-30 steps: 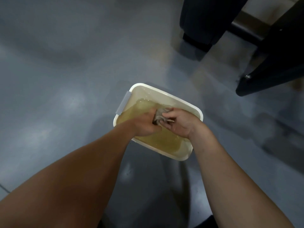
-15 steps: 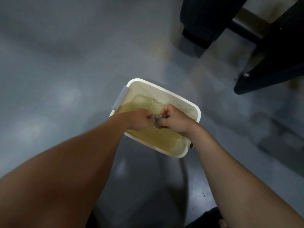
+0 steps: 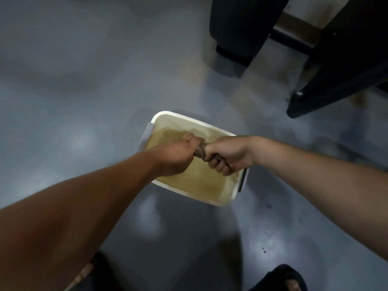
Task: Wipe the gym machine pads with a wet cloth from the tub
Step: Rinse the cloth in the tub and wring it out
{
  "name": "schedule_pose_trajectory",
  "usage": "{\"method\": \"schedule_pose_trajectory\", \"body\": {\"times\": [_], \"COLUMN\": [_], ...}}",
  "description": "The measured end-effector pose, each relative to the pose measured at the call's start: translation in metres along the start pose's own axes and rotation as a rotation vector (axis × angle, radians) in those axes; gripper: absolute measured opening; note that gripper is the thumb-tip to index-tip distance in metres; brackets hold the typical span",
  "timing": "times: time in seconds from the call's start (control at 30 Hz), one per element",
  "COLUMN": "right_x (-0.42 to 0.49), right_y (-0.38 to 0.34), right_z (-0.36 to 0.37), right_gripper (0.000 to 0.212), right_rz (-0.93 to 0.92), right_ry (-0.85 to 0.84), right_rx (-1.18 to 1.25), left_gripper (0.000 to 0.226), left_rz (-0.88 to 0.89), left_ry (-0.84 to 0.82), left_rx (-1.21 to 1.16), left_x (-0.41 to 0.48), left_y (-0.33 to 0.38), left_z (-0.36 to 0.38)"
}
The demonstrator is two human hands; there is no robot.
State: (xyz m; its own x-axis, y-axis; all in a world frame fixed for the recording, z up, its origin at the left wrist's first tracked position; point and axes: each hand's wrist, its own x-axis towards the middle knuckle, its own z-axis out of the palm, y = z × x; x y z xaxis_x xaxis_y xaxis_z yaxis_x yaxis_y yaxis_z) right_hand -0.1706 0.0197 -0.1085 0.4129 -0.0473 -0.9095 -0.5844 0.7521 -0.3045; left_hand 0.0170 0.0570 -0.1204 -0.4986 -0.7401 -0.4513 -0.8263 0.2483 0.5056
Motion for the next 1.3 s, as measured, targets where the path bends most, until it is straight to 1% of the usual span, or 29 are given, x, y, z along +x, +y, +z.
{"method": "schedule_pose_trajectory", "body": {"times": [0.03, 0.07, 0.13, 0.2, 0.23, 0.27, 0.3, 0.33, 0.4, 0.43, 0.47, 0.53, 0.57, 0.63, 0.7, 0.73, 0.77, 0.8, 0.83, 0.87, 0.9, 0.93, 1.0, 1.03, 1.07, 1.13, 1.17, 1.23, 1.3], "right_x": [-0.004, -0.008, -0.016, -0.020, -0.019, -0.016, -0.011, -0.008, 0.006, 0.013, 0.019, 0.019, 0.018, 0.016, 0.018, 0.021, 0.024, 0.026, 0.028, 0.028, 0.028, 0.029, 0.025, 0.022, 0.020, 0.015, 0.014, 0.013, 0.014], "right_y": [0.000, 0.000, 0.000, -0.001, -0.003, -0.004, -0.004, -0.004, -0.005, -0.004, -0.002, 0.002, 0.004, 0.008, 0.013, 0.014, 0.016, 0.017, 0.017, 0.017, 0.017, 0.017, 0.015, 0.013, 0.011, 0.006, 0.004, 0.002, 0.003], "right_z": [0.002, 0.003, 0.006, 0.011, 0.015, 0.019, 0.024, 0.026, 0.029, 0.029, 0.031, 0.037, 0.040, 0.046, 0.048, 0.047, 0.045, 0.043, 0.040, 0.038, 0.035, 0.031, 0.026, 0.024, 0.023, 0.021, 0.020, 0.020, 0.023], "right_gripper": [0.017, 0.016, 0.013, 0.013, 0.015, 0.017, 0.019, 0.022, 0.030, 0.030, 0.029, 0.031, 0.030, 0.030, 0.032, 0.032, 0.031, 0.027, 0.024, 0.025, 0.030, 0.033, 0.030, 0.027, 0.025, 0.027, 0.029, 0.032, 0.031], "right_rz": [-0.009, -0.024, -0.058, -0.089, -0.105, -0.139, -0.193, -0.273, -0.428, -0.464, -0.484, -0.532, -0.563, -0.622, -0.628, -0.619, -0.601, -0.554, -0.497, -0.433, -0.372, -0.310, -0.175, -0.120, -0.074, 0.008, 0.032, 0.055, 0.050], "right_ry": [-0.026, -0.057, -0.118, -0.140, -0.107, -0.037, 0.068, 0.209, 0.455, 0.535, 0.588, 0.651, 0.664, 0.695, 0.768, 0.802, 0.813, 0.786, 0.730, 0.658, 0.595, 0.541, 0.452, 0.402, 0.340, 0.209, 0.155, 0.071, 0.042], "right_rx": [0.019, 0.056, 0.140, 0.119, 0.032, -0.101, -0.266, -0.451, -0.864, -1.037, -1.168, -1.317, -1.365, -1.441, -1.488, -1.490, -1.479, -1.450, -1.390, -1.300, -1.191, -1.086, -0.879, -0.752, -0.599, -0.320, -0.233, -0.145, -0.109], "left_gripper": [0.051, 0.053, 0.043, 0.041, 0.037, 0.030, 0.022, 0.014, 0.019, 0.020, 0.020, 0.021, 0.020, 0.016, 0.017, 0.019, 0.020, 0.021, 0.019, 0.017, 0.021, 0.032, 0.053, 0.057, 0.056, 0.053, 0.054, 0.055, 0.054], "left_rz": [0.016, 0.055, 0.142, 0.181, 0.179, 0.152, 0.080, -0.010, -0.155, -0.170, -0.164, -0.150, -0.171, -0.271, -0.365, -0.375, -0.353, -0.287, -0.193, -0.098, -0.025, 0.028, 0.114, 0.142, 0.160, 0.166, 0.163, 0.160, 0.158], "left_ry": [-0.003, 0.012, 0.044, 0.095, 0.117, 0.130, 0.107, 0.053, -0.053, -0.099, -0.156, -0.287, -0.349, -0.444, -0.505, -0.511, -0.495, -0.451, -0.388, -0.301, -0.224, -0.170, -0.098, -0.073, -0.053, -0.055, -0.066, -0.069, -0.080], "left_rx": [-0.012, -0.024, -0.009, 0.116, 0.205, 0.295, 0.369, 0.431, 0.475, 0.474, 0.452, 0.332, 0.219, -0.066, -0.313, -0.370, -0.367, -0.272, -0.104, 0.042, 0.108, 0.104, 0.093, 0.104, 0.107, 0.102, 0.086, 0.051, 0.112], "left_x": [-0.004, -0.007, -0.014, -0.014, -0.012, -0.009, -0.005, -0.001, 0.005, 0.006, 0.007, 0.010, 0.010, 0.008, 0.008, 0.007, 0.008, 0.009, 0.008, 0.008, 0.007, 0.004, 0.001, 0.001, 0.000, 0.000, 0.000, -0.001, -0.002], "left_y": [0.001, 0.001, 0.002, 0.002, 0.002, 0.004, 0.005, 0.008, 0.009, 0.010, 0.009, 0.005, 0.001, -0.004, -0.009, -0.010, -0.010, -0.012, -0.013, -0.016, -0.020, -0.023, -0.026, -0.026, -0.025, -0.020, -0.019, -0.019, -0.020], "left_z": [-0.002, -0.003, -0.008, -0.013, -0.016, -0.021, -0.025, -0.030, -0.035, -0.034, -0.030, -0.024, -0.022, -0.019, -0.014, -0.010, -0.007, -0.003, -0.001, 0.001, 0.002, 0.002, 0.001, 0.000, 0.001, 0.002, 0.003, 0.002, 0.000]}}
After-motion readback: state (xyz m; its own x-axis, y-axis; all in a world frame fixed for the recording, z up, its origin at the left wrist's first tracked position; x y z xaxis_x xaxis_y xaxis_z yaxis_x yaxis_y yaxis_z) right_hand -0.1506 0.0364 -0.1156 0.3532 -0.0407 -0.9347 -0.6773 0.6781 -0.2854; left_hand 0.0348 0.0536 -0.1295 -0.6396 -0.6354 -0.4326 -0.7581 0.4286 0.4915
